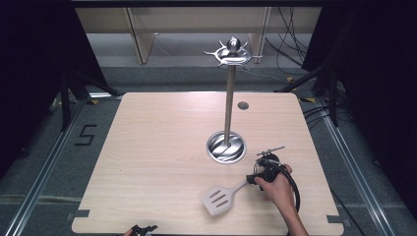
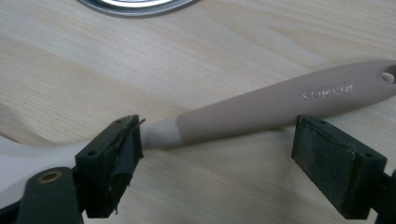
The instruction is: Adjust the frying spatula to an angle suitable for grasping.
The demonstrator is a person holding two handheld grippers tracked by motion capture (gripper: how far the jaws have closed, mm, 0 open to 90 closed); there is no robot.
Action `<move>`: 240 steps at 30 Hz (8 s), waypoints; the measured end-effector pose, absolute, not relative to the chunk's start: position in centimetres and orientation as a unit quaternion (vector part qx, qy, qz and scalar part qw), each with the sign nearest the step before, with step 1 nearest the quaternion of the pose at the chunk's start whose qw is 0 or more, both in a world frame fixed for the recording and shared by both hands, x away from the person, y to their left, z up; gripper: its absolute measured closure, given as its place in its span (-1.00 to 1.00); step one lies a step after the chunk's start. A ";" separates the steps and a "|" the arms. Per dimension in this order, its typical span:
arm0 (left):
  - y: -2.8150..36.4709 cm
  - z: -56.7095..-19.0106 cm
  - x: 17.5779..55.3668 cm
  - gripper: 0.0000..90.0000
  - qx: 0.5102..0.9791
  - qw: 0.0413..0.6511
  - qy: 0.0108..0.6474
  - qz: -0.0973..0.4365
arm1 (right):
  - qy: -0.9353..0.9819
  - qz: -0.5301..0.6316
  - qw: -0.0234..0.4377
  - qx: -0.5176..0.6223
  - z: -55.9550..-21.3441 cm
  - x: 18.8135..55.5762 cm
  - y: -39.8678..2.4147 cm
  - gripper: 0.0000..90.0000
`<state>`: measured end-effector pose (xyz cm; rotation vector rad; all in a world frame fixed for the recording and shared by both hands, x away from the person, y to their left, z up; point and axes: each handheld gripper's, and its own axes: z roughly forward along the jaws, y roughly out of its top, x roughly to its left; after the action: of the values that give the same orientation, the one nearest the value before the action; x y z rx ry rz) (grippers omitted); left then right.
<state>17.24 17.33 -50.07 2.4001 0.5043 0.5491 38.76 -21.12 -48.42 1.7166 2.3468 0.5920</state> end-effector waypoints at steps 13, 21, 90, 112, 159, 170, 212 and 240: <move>17.2 -50.1 17.2 -0.63 0.910 0.310 0.183 0.206 | 0.771 0.201 0.054 0.602 -48.6 39.7 -20.8 -0.68; 17.1 -50.0 17.2 -0.63 0.910 0.309 0.180 0.208 | 0.770 0.193 0.040 0.607 -48.4 41.4 -20.2 -0.67; 17.2 -49.9 17.2 -0.62 0.910 0.310 0.178 0.210 | 0.856 0.218 0.047 0.467 -44.5 43.1 -21.7 0.67; 17.1 -49.9 17.1 -0.62 0.910 0.311 0.171 0.215 | 0.836 0.366 0.136 0.385 -39.4 38.2 -23.8 0.67; 17.3 -49.8 17.1 -0.62 0.908 0.321 0.174 0.208 | 0.773 0.532 0.171 0.301 -30.8 38.6 -21.6 0.67; 17.3 -49.7 17.1 -0.62 0.907 0.316 0.174 0.217 | 0.772 0.535 0.184 0.289 -28.7 39.5 -21.1 0.67; 17.2 -49.9 17.2 -0.63 0.911 0.318 0.172 0.199 | 0.786 0.518 0.161 0.296 -26.9 42.6 -19.2 0.67; 17.2 -49.9 17.1 -0.63 0.906 0.322 0.179 0.208 | 0.762 0.548 0.169 0.302 -27.3 41.7 -20.5 0.49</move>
<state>17.10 17.22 -49.94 2.3791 0.4707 0.5475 41.70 -20.52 -27.33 0.8597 2.1654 1.5577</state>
